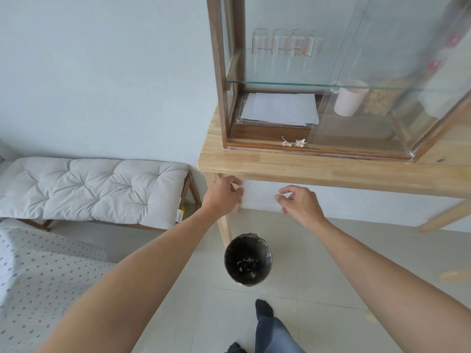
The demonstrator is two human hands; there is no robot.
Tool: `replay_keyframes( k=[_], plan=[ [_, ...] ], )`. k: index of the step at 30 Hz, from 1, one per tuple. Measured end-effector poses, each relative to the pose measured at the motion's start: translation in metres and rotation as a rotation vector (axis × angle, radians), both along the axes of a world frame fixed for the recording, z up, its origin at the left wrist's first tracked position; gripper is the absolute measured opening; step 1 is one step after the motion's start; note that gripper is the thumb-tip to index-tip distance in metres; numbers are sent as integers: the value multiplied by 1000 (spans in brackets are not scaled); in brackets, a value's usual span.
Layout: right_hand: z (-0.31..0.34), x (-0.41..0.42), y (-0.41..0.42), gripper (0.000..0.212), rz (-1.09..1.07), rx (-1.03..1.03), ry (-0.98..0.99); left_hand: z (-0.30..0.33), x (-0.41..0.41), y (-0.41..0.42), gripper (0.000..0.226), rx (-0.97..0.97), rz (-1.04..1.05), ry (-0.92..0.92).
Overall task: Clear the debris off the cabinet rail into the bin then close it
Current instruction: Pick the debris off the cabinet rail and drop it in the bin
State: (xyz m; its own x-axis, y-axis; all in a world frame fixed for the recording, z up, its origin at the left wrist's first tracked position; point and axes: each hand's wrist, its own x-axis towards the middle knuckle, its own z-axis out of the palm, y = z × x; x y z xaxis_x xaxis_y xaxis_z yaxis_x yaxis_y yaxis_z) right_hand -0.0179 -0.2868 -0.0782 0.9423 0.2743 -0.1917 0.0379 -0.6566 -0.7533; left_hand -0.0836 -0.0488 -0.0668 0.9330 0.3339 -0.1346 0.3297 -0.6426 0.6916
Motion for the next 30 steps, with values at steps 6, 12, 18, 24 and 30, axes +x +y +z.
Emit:
replay_keyframes(
  k=[6,12,18,24,30],
  plan=[
    [32,14,-13,20,-32,16,-57,27,17,-3,26,15,-22,-60],
    [52,40,-22,18,-70,27,-113,39,42,-10,26,4,-28,-68],
    [65,74,-18,10,-54,34,-164,42,76,-23,29,0,-59,-95],
    [69,106,-9,17,-47,43,-179,46,110,-38,25,35,-85,-100],
    [70,128,-7,18,-31,15,-219,49,136,-46,26,17,-103,-101]
  ],
)
